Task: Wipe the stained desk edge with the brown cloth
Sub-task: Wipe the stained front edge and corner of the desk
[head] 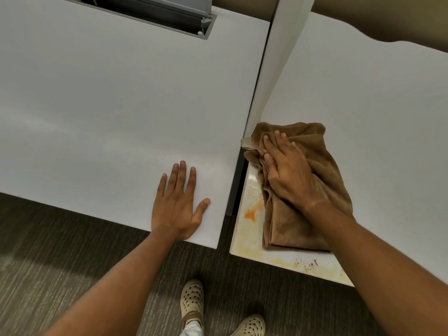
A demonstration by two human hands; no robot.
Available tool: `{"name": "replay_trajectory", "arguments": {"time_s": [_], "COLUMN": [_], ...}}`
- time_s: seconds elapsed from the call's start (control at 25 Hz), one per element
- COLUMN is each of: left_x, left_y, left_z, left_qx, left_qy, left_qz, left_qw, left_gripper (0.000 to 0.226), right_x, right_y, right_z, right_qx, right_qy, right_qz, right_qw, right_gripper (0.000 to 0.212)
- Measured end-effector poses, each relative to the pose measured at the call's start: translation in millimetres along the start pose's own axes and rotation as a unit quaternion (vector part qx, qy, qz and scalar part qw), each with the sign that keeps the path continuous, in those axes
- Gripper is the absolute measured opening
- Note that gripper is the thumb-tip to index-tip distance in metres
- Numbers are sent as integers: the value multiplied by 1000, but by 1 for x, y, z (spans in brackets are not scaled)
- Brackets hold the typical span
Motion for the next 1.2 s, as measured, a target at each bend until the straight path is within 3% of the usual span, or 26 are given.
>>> {"name": "replay_trajectory", "arguments": {"time_s": [0.4, 0.6, 1.04, 1.12, 1.2], "left_x": [-2, 0, -1, 0, -2], "left_y": [1, 0, 2, 2, 2], "left_z": [1, -1, 0, 0, -1], "left_qx": [-1, 8, 13, 15, 15], "left_qy": [-4, 1, -4, -6, -8], "left_qz": [0, -8, -13, -18, -21], "left_qw": [1000, 1000, 1000, 1000, 1000], "left_gripper": [85, 85, 87, 87, 87], "right_x": [-52, -18, -99, -114, -118], "right_y": [-8, -8, -16, -22, -24], "right_z": [-17, -5, -27, -21, -9], "right_qx": [-8, -47, -33, -46, -62], "right_qy": [134, -28, 81, 50, -34], "right_qz": [-9, 16, 26, 23, 22], "right_qw": [991, 998, 996, 997, 997], "right_gripper": [51, 50, 51, 53, 57]}}
Point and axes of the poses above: each hand's wrist, its own x-axis towards the middle knuckle, its own y-axis out of the back of the hand, z = x × y, the point moved 5 cm from there along x, towards the middle knuckle, and after that the axes turned 11 degrees about -x, right-handed, at the moved point
